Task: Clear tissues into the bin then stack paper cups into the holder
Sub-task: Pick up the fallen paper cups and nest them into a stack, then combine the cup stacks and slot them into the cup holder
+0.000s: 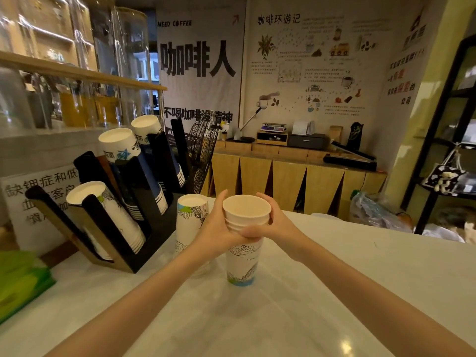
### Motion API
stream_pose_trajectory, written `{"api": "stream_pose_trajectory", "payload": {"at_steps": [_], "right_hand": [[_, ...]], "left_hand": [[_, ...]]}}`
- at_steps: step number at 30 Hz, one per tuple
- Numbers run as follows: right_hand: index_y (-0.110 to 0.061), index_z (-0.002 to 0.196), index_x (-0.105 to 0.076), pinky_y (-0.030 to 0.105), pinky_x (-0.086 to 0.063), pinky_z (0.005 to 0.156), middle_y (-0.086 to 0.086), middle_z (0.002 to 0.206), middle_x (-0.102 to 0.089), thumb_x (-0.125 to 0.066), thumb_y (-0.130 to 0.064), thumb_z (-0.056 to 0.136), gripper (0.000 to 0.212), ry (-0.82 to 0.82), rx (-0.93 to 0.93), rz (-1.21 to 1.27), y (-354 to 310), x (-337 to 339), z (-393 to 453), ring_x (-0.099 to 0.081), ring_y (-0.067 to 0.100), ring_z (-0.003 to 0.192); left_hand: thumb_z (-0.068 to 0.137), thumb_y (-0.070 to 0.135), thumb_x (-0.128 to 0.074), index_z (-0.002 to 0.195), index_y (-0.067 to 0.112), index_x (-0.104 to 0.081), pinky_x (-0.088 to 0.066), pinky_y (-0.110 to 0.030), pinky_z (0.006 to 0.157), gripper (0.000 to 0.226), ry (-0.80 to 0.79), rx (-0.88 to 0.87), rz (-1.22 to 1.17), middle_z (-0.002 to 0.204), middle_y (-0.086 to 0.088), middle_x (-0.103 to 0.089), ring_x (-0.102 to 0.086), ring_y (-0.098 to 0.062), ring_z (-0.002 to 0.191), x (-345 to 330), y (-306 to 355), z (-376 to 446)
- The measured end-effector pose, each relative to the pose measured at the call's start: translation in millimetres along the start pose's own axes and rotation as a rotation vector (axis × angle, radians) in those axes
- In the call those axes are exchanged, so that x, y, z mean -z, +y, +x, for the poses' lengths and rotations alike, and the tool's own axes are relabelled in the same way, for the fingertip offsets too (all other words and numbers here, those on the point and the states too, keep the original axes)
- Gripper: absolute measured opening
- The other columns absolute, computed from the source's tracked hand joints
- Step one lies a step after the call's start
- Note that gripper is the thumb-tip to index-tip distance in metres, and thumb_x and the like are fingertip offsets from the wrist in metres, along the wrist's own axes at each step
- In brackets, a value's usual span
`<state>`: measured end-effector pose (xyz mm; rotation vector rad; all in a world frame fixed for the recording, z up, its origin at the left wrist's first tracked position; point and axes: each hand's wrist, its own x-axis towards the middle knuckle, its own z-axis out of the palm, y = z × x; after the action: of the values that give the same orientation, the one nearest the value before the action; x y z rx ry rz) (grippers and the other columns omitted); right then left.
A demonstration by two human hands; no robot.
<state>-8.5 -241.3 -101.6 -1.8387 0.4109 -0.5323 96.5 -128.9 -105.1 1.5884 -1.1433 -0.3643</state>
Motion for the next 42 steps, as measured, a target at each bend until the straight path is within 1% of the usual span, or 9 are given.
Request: {"api": "stream_pose_trajectory", "payload": {"at_steps": [3, 7, 13, 19, 25, 29, 33, 38, 42], "right_hand": [[-0.031, 0.143, -0.014, 0.039, -0.04, 0.105, -0.001, 0.14, -0.039, -0.08, -0.025, 0.054, 0.111, -0.05, -0.036, 0.017, 6, 4, -2, -0.04, 0.02, 0.128], [-0.038, 0.14, -0.016, 0.043, -0.039, 0.107, -0.003, 0.141, -0.039, -0.084, -0.025, 0.049, 0.115, -0.114, -0.061, 0.051, 22, 6, -4, -0.039, 0.019, 0.129], [-0.031, 0.133, -0.03, 0.027, -0.054, 0.086, -0.001, 0.127, -0.053, -0.085, -0.009, 0.055, 0.098, -0.113, -0.039, -0.02, 56, -19, -9, -0.052, 0.017, 0.118], [-0.021, 0.129, -0.036, 0.03, -0.055, 0.081, 0.002, 0.119, -0.057, -0.083, -0.005, 0.055, 0.089, -0.005, -0.022, -0.041, 46, -11, -6, -0.057, 0.019, 0.109], [-0.021, 0.124, -0.042, 0.028, -0.055, 0.075, -0.002, 0.113, -0.054, -0.081, -0.005, 0.058, 0.078, 0.119, 0.164, -0.3, -1, 16, 0, -0.055, 0.018, 0.103], [-0.025, 0.124, -0.046, 0.049, -0.044, 0.096, -0.004, 0.117, -0.056, -0.08, -0.015, 0.054, 0.078, 0.26, 0.394, -0.707, -31, 22, 15, -0.05, 0.018, 0.108], [-0.023, 0.13, -0.045, 0.059, -0.015, 0.112, 0.002, 0.131, -0.052, -0.076, -0.025, 0.065, 0.072, 0.301, 0.59, -1.063, -62, 17, 29, -0.039, 0.025, 0.127], [-0.025, 0.129, -0.045, 0.063, -0.01, 0.111, 0.006, 0.132, -0.052, -0.071, -0.018, 0.07, 0.065, 0.347, 0.788, -1.386, -89, 2, 47, -0.038, 0.031, 0.129], [-0.021, 0.124, -0.05, 0.062, -0.009, 0.109, 0.012, 0.128, -0.056, -0.075, -0.008, 0.066, 0.065, 0.356, 0.965, -1.551, -106, -9, 54, -0.043, 0.035, 0.127]], "left_hand": [[0.054, 0.027, -0.084, 0.141, 0.027, -0.003, -0.033, -0.04, 0.104, 0.119, 0.014, -0.038, 0.09, 0.135, 0.002, -0.038, -0.035, -0.017, 0.127, 2, 2, -4], [0.058, 0.037, -0.081, 0.14, 0.029, -0.014, -0.03, -0.045, 0.11, 0.106, 0.018, -0.148, 0.348, 0.145, -0.001, -0.027, -0.026, -0.018, 0.132, 6, 7, -7], [0.071, 0.034, -0.072, 0.124, 0.028, -0.043, -0.022, -0.041, 0.111, 0.061, -0.016, -0.233, 0.563, 0.146, 0.0, -0.028, -0.02, -0.018, 0.135, 4, 10, -15], [0.077, 0.03, -0.066, 0.116, 0.017, -0.057, -0.026, -0.036, 0.11, 0.042, 0.106, -0.313, 0.555, 0.128, 0.001, -0.055, -0.034, -0.015, 0.129, 11, 16, -12], [0.08, 0.022, -0.064, 0.104, 0.01, -0.062, -0.049, -0.031, 0.085, 0.027, 0.249, -0.377, 0.442, 0.102, -0.008, -0.066, -0.058, -0.019, 0.096, 23, 29, -15], [0.08, 0.027, -0.065, 0.115, 0.016, -0.055, -0.043, -0.002, 0.069, 0.038, 0.328, -0.322, 0.416, 0.108, -0.001, -0.065, -0.056, -0.006, 0.094, 31, 27, -12], [0.075, 0.023, -0.07, 0.131, 0.021, -0.032, -0.052, -0.019, 0.074, 0.068, 0.405, -0.203, 0.163, 0.118, 0.004, -0.051, -0.058, -0.014, 0.101, 42, 34, -10], [0.068, 0.028, -0.076, 0.136, 0.019, -0.024, -0.047, -0.041, 0.097, 0.086, 0.476, -0.115, 0.212, 0.133, -0.007, -0.043, -0.048, -0.022, 0.117, 58, 24, -5], [0.063, 0.034, -0.079, 0.128, 0.014, -0.035, -0.038, -0.024, 0.087, 0.081, 0.547, -0.077, 0.269, 0.127, -0.005, -0.042, -0.041, -0.012, 0.109, 68, 16, -5]]}}
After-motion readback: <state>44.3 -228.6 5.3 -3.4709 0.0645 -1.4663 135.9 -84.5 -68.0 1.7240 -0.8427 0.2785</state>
